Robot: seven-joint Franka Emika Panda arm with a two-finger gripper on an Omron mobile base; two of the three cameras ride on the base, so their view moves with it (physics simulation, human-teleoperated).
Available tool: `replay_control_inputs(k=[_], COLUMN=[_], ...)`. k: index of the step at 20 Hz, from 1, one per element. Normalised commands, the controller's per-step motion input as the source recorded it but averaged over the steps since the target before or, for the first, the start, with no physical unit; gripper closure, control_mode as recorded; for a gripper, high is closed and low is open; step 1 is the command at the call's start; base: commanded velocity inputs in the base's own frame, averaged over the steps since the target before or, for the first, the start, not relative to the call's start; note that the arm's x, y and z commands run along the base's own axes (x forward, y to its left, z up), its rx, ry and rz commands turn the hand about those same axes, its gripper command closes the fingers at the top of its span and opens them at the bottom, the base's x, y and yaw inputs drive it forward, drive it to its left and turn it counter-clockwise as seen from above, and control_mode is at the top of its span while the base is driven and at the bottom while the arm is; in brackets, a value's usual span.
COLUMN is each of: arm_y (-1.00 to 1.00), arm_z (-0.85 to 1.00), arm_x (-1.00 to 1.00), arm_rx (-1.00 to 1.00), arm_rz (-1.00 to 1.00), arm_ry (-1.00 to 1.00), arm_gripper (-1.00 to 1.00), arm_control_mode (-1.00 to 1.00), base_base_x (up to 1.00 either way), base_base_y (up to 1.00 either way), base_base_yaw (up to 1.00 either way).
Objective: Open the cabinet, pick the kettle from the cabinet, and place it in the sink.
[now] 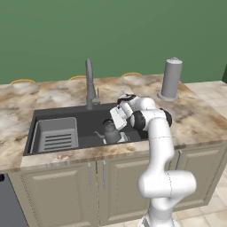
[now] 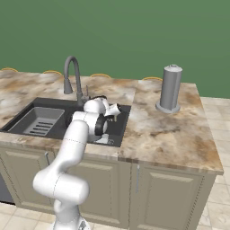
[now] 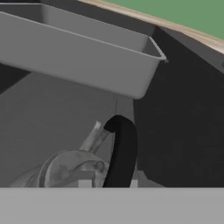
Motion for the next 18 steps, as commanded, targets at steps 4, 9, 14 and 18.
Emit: replay_control_inputs(k=[4,9,14,18], arm_y=[0.00,-0.03,-0.01,0.00], arm_z=[-0.35,-0.34,-0.37,-0.43], arm_x=[0.21,0.19,-0.02,-0.03], arm_rx=[-0.05,0.00,0.00,0.00], arm_rz=[0.04,0.07,0.08,0.05], arm_ry=[0.00,-0.01,-0.02,0.00], arm_gripper=[1.00,1.00,1.00,1.00], arm_control_mode=[-1.00,-1.00,-1.00,-1.00], base_base_x=[0.00,0.00,0.00,0.00], base_base_y=[0.00,0.00,0.00,0.00], base_base_yaw=[0.00,0.00,0.00,0.00])
